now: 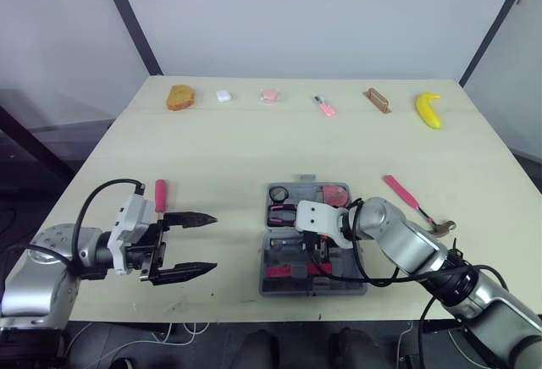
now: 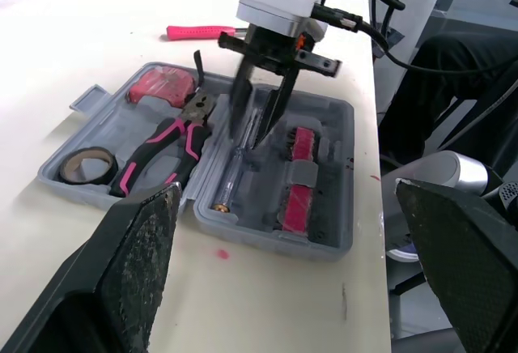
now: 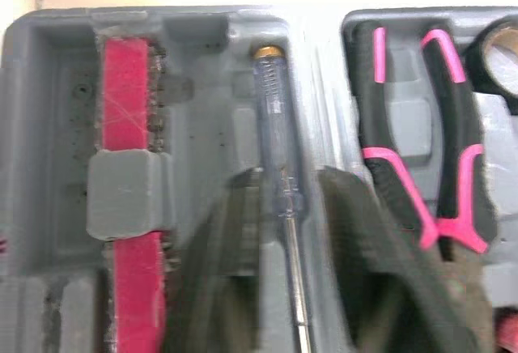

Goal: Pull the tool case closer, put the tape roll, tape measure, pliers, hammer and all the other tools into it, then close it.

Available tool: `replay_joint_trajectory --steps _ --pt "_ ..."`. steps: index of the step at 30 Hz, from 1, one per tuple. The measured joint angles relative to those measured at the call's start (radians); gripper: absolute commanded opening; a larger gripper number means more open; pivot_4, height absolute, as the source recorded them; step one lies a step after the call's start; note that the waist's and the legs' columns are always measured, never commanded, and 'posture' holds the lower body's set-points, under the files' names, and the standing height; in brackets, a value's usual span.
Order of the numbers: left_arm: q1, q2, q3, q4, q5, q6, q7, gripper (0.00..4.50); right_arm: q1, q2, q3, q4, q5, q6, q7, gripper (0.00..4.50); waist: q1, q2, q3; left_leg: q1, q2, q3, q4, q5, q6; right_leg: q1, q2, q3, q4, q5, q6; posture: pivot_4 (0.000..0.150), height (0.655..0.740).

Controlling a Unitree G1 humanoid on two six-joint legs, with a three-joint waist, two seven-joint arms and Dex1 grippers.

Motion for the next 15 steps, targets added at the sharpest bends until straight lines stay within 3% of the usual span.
replay_joint_trajectory --steps 15 --pt "-0.003 -0.001 0.000 0.005 0.000 -0.012 -0.005 4.50 0.027 0.057 -0.002 0.133 -0.034 -0.094 -0.021 0.05 -0.003 -0.001 -0.001 0.001 0.000 0.000 0.000 0.000 0.000 0.000 0.000 0.000 0.001 0.000 0.000 0.150 0.7400"
